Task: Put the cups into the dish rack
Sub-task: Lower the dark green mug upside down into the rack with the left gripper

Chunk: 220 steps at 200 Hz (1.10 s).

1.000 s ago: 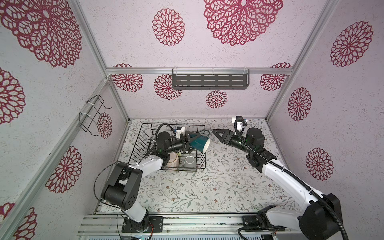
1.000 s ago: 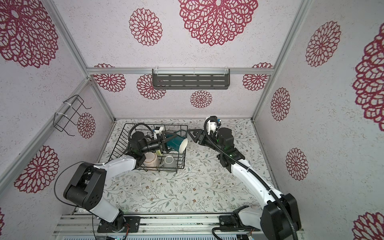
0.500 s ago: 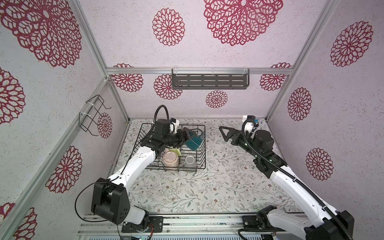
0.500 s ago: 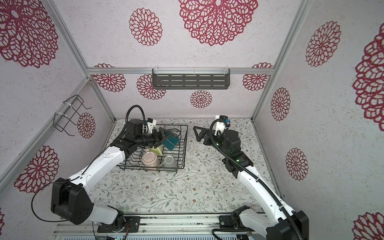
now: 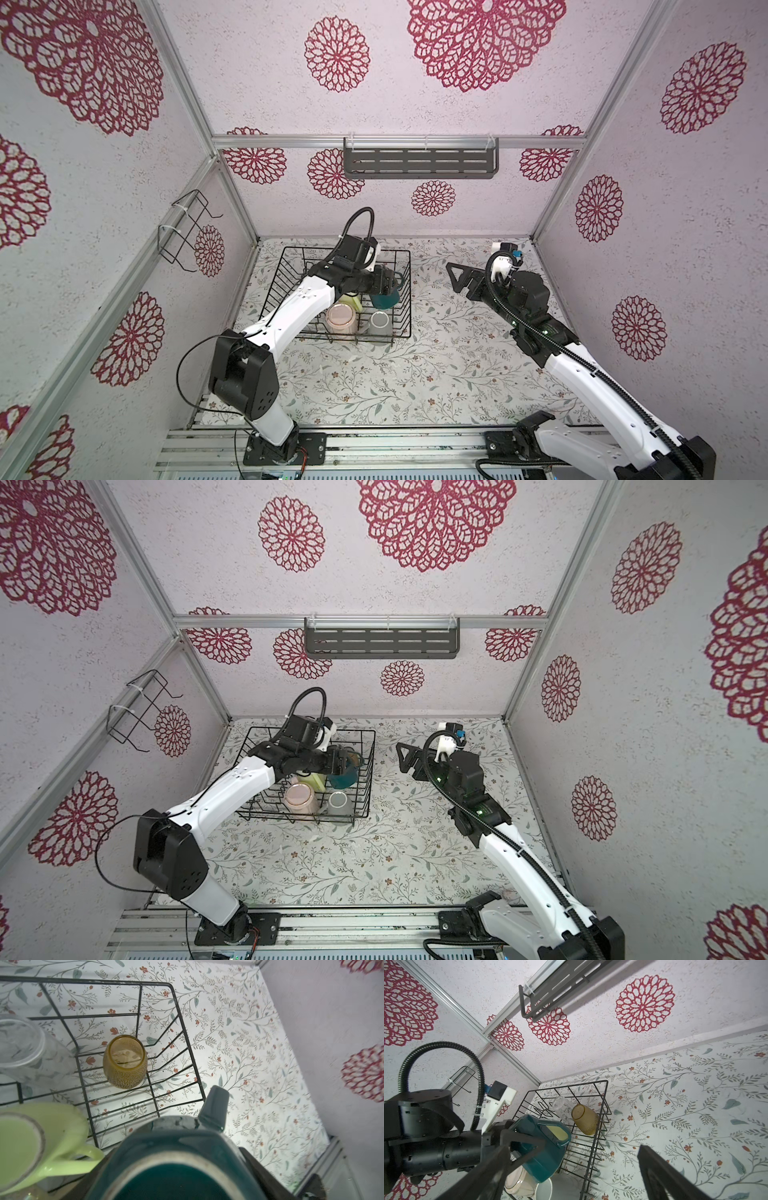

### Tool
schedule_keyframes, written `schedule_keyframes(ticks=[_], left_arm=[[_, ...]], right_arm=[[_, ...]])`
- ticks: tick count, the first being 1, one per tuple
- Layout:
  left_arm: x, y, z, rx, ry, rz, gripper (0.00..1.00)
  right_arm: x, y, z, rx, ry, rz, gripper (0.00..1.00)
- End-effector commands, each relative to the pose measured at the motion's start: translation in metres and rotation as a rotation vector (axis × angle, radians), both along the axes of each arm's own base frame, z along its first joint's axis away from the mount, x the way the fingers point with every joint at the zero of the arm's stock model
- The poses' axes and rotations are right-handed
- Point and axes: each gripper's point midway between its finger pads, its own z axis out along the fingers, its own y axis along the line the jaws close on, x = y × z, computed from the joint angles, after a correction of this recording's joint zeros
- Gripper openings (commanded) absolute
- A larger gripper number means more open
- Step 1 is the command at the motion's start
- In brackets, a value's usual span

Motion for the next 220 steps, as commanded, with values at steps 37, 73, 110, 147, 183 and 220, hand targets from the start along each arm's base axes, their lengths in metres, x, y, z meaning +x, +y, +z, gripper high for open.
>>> schedule_keyframes(ticks=[37,73,110,147,183,220], left_arm=[[0.027,-0.005,-0.005,0.199,-0.186,-0.068,0.43],[0.035,-0.002,-0.007,0.221,-0.237,-0.05,0.43],[0.039,-0.013,0.001,0.122,-0.213,-0.05,0.31],[0.045,-0.009,0.006,0.108,-0.238,-0.026,0.31],[0.057,-0.004,0.001,0.097,-0.285,-0.011,0.31],[0.061,-0.005,0.005,0.089,-0.335,-0.028,0.3]], right_arm=[[-0.004,-0.012,0.018,-0.022,-0.065,-0.039,0.99],[-0.003,-0.013,0.016,-0.033,-0.06,-0.042,0.99],[-0.003,-0.01,0.017,-0.025,-0.058,-0.031,0.99],[-0.004,-0.012,0.016,-0.034,-0.06,-0.04,0.99],[-0.003,-0.011,0.015,-0.032,-0.053,-0.037,0.99],[-0.002,-0.013,0.015,-0.04,-0.053,-0.044,0.99]])
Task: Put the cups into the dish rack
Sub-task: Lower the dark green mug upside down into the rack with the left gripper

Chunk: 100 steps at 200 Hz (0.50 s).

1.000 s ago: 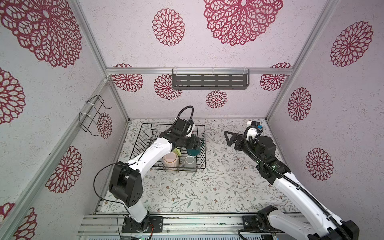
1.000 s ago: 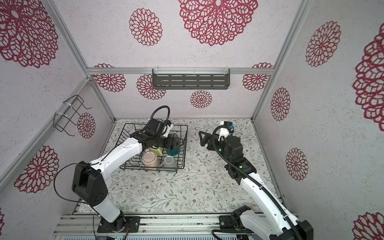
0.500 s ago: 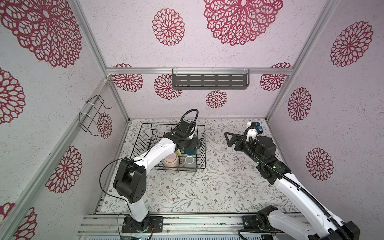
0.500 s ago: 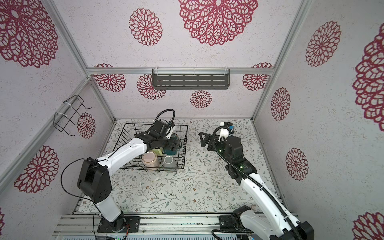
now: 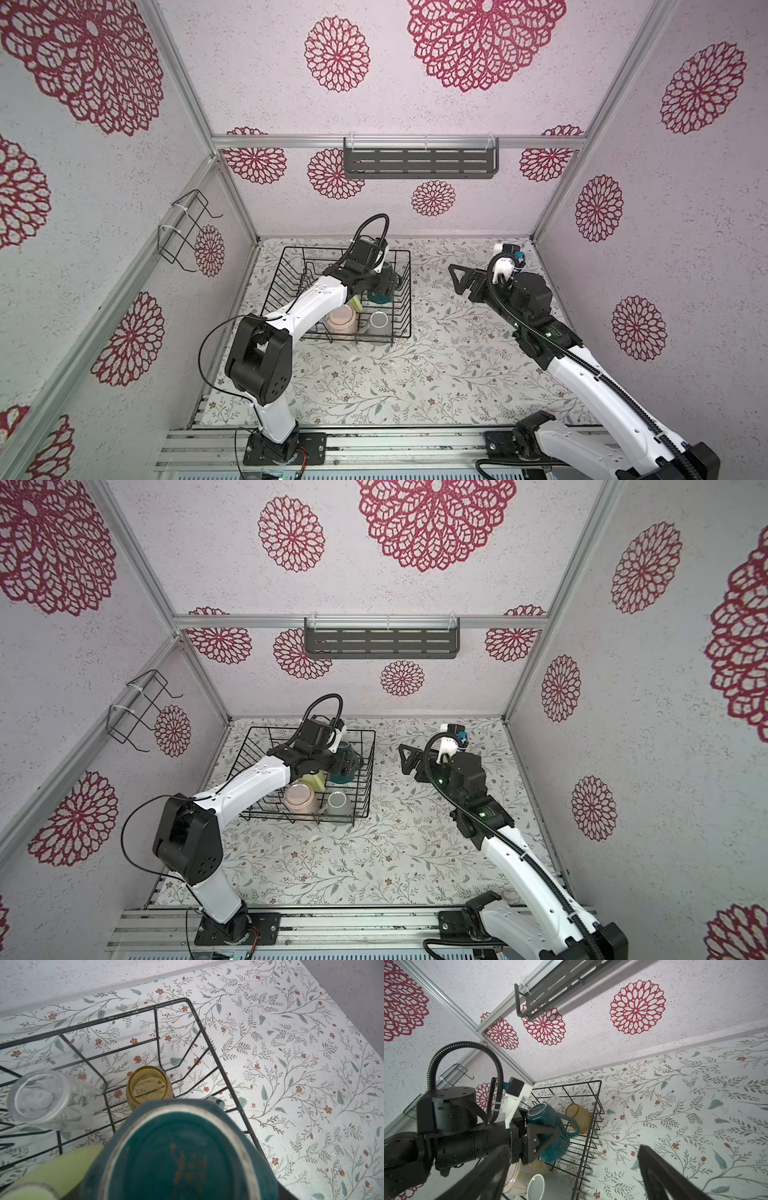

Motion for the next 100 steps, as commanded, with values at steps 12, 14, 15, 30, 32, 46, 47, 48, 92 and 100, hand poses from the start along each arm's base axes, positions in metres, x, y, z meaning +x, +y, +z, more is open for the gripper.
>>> schedule_keyframes(ticks=[12,14,15,30,32,46,47,48,92,100], left_arm=[[0.022,-0.013,0.03,-0.061,-0.179,-0.047,0.3],[0.023,-0.013,0.029,-0.06,-0.181,-0.046,0.3],[0.023,-0.012,0.029,-0.06,-0.183,-0.045,0.3],[0.028,-0.015,0.023,-0.063,-0.187,-0.054,0.3],[0.028,-0.015,0.022,-0.062,-0.186,-0.055,0.3],[0.03,-0.017,0.017,-0.064,-0.181,-0.063,0.29],[0.03,-0.017,0.016,-0.065,-0.18,-0.063,0.29],[0.03,-0.017,0.015,-0.064,-0.179,-0.063,0.29],[0.03,-0.015,0.002,-0.084,-0.217,-0.049,0.28],[0.031,-0.015,-0.002,-0.081,-0.217,-0.045,0.28]], right_arm=[[0.001,-0.006,0.017,0.002,-0.051,-0.026,0.99],[0.001,-0.006,0.017,0.002,-0.05,-0.025,0.99],[0.001,-0.006,0.016,0.002,-0.049,-0.025,0.99],[0.002,-0.004,0.015,0.005,-0.042,-0.019,0.99],[0.002,-0.004,0.015,0.005,-0.043,-0.019,0.99],[0.002,-0.004,0.017,0.008,-0.043,-0.016,0.99],[0.002,-0.004,0.017,0.007,-0.043,-0.016,0.99],[0.002,-0.004,0.017,0.007,-0.043,-0.016,0.99],[0.001,-0.007,0.017,-0.006,-0.042,-0.031,0.99],[0.001,-0.007,0.017,-0.005,-0.041,-0.031,0.99]])
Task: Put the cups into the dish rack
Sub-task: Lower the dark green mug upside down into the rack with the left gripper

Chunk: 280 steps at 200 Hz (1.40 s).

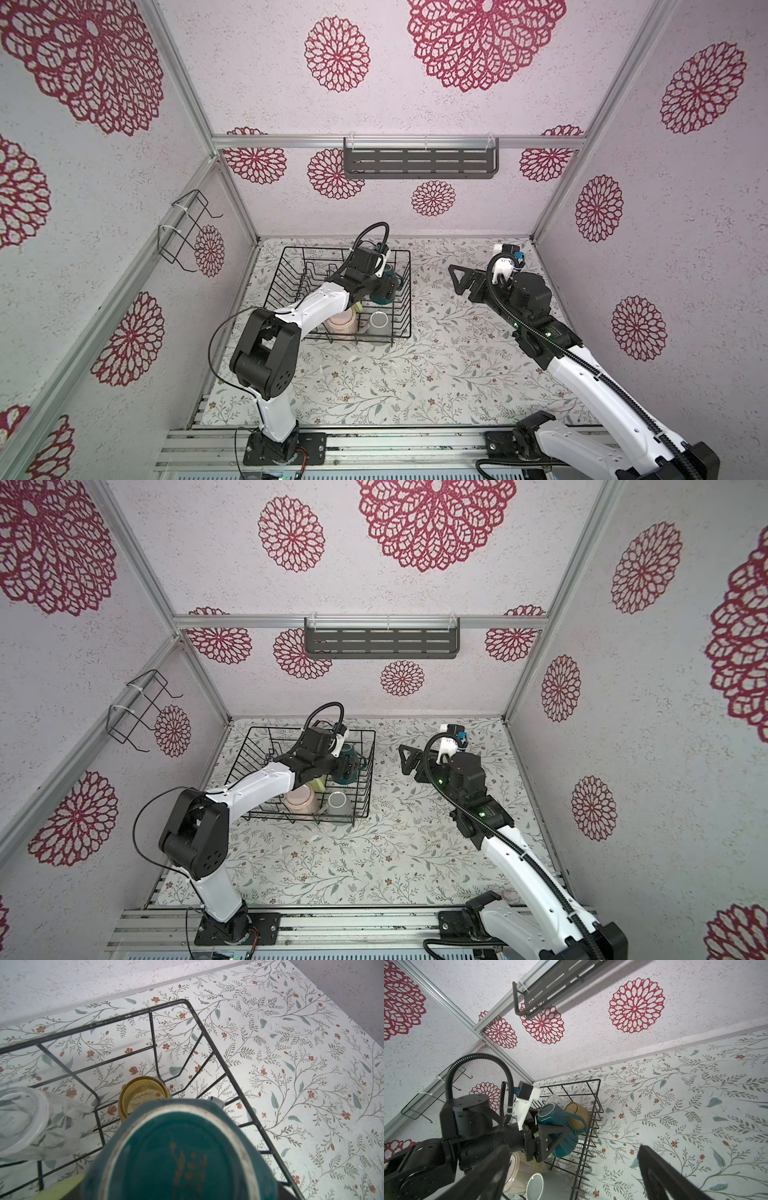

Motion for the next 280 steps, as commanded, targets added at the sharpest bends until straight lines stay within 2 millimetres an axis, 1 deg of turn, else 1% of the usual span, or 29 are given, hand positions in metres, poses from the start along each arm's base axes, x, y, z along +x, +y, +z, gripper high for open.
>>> schedule_keyframes(ticks=[1,17,43,67,86,112,139,154,193,214,254,280], left_arm=[[0.02,-0.008,0.03,-0.062,-0.15,-0.007,0.28],[0.021,-0.008,0.023,-0.06,-0.147,-0.001,0.28],[0.021,-0.008,0.019,-0.079,-0.163,0.007,0.28],[0.02,-0.005,0.014,-0.076,-0.166,0.015,0.31],[0.02,-0.003,0.011,-0.076,-0.172,0.02,0.32],[0.022,-0.002,0.007,-0.084,-0.19,0.033,0.33],[0.024,-0.001,0.004,-0.088,-0.2,0.043,0.37],[0.025,0.0,0.0,-0.088,-0.2,0.052,0.41],[0.023,0.001,-0.005,-0.102,-0.199,0.063,0.42],[0.022,0.002,-0.006,-0.109,-0.198,0.069,0.51],[0.021,0.004,-0.009,-0.108,-0.197,0.076,0.55],[0.021,0.004,-0.01,-0.113,-0.194,0.079,0.6]], right_arm=[[0.001,-0.007,0.02,0.0,-0.049,-0.028,0.99],[0.001,-0.006,0.019,-0.001,-0.045,-0.023,0.99],[0.002,-0.004,0.02,0.005,-0.043,-0.019,0.99],[0.001,-0.004,0.018,0.003,-0.038,-0.017,0.99],[0.001,-0.004,0.015,0.001,-0.031,-0.02,0.99],[0.001,-0.005,0.016,0.008,-0.032,-0.019,0.99],[0.0,-0.005,0.017,0.007,-0.033,-0.018,0.99],[0.0,-0.005,0.016,0.006,-0.032,-0.019,0.99],[0.001,-0.004,0.015,0.008,-0.026,-0.017,0.99],[0.001,-0.003,0.015,0.011,-0.024,-0.014,0.99],[0.002,-0.002,0.012,0.014,-0.014,-0.011,0.99],[0.002,-0.002,0.011,0.015,-0.013,-0.012,0.99]])
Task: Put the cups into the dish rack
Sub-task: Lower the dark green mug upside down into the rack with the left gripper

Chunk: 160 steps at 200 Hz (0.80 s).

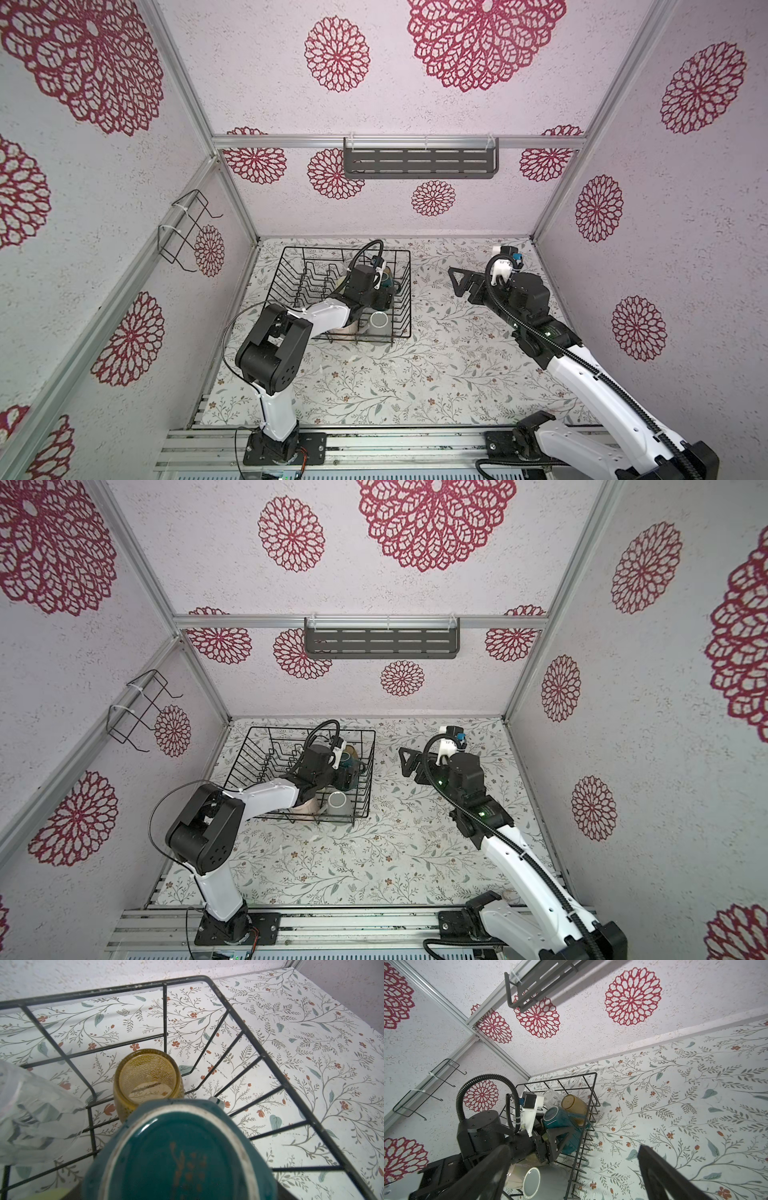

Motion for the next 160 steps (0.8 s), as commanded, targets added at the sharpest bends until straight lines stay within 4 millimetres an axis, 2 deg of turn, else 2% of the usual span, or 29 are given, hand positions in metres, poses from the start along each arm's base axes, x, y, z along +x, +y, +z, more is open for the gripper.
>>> schedule_keyframes(ticks=[1,28,160], left_arm=[[0.015,-0.003,0.03,-0.06,-0.105,0.015,0.6],[0.013,-0.003,0.029,-0.058,-0.099,0.014,0.68],[0.008,-0.001,0.029,-0.06,-0.084,0.011,0.79]], right_arm=[[0.003,-0.002,0.022,0.03,-0.051,-0.013,0.99],[0.004,-0.001,0.021,0.03,-0.047,-0.01,0.99],[0.007,0.0,0.013,0.032,-0.015,-0.016,0.99]])
